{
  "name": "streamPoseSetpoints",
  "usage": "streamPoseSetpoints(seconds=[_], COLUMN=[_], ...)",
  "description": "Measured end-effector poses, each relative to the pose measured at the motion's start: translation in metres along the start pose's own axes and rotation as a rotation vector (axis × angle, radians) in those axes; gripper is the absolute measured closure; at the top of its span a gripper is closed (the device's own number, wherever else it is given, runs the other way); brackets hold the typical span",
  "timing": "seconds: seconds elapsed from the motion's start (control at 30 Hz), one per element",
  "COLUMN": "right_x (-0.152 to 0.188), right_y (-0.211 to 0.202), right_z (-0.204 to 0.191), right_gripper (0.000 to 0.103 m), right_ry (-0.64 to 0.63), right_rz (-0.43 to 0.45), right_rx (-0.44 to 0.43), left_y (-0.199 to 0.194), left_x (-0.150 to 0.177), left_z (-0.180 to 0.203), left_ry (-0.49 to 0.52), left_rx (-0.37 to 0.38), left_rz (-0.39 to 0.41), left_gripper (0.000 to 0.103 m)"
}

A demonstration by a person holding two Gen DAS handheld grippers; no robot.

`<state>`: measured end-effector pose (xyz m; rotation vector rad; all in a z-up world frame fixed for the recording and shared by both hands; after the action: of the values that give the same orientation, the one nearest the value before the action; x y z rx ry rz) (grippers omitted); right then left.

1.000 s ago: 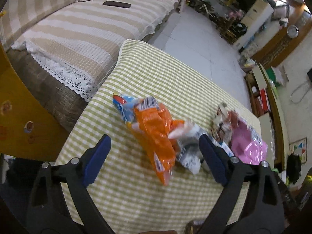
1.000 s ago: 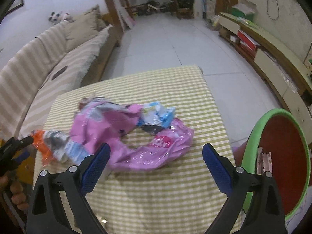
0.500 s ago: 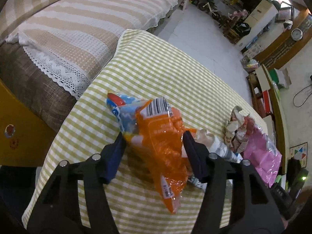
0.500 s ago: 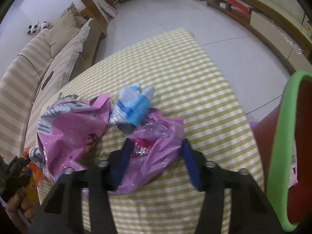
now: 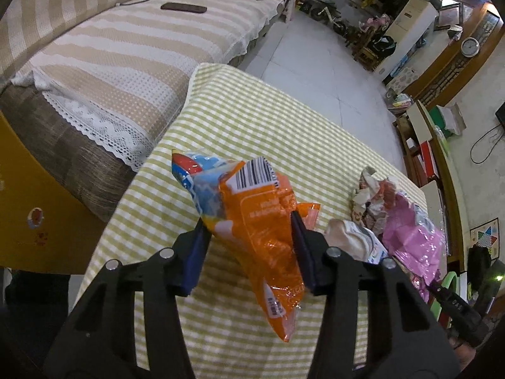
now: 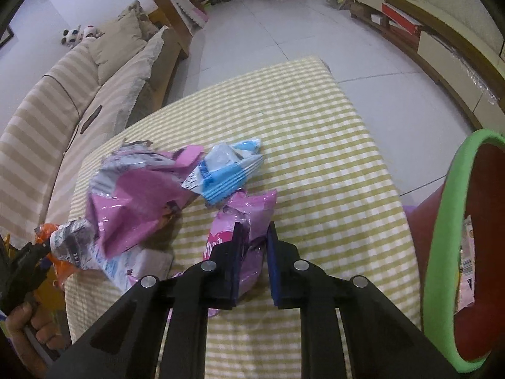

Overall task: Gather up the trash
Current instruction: 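Carry the orange bag and pink bag over the red bin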

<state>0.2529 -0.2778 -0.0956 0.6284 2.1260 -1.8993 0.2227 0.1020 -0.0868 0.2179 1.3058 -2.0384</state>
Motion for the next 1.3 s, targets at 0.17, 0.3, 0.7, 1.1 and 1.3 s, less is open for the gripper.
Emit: streamPoseSetpoints(seconds=[0.17, 0.3, 0.7, 1.1, 1.3], right_x=[0.003, 0.006, 0.015, 0.022, 0.021], right_y=[-0.027, -0.048, -0.106, -0.145, -0.164], right_z=[-0.001, -0.001, -0.003, 0.012, 0.038], right_gripper=[0.092, 0.092, 0.093, 0.092, 0.093], right_ry=[-0.018, -0.029, -0.052, -0.047, -0.026], right_rz=[0.047, 0.080, 0.159, 0.216, 0.256], right_rx=[0.002, -0.002, -0.048, -0.077, -0.058], left_y=[-0.025, -0.046, -0.098, -0.110, -0.106], left_x=[0.003, 0.003, 0.011, 0.031, 0.045], left_z=[0.006, 0.010, 0.034, 0.106, 0.157], left_ry=[0.027, 0.050, 0.110, 0.242, 0.328], left_rx=[-0.021, -0.036, -0.015, 0.114, 0.181], left_rz=[0.029, 0.062, 0.112, 0.063, 0.034], left_gripper=[0.055, 0.055, 0.055, 0.055, 0.055])
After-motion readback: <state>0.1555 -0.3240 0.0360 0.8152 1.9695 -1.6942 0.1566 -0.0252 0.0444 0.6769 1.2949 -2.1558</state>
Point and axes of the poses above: each gripper's, at about its wrist camera, not at the fingertips, and y roughly the way its jaws point, z to its right, x to its underside, the point moved 7 cm from there along y, roughly the way its jaws point, and after that the axes turned 12 degrees about x, right-handed, at the moved point
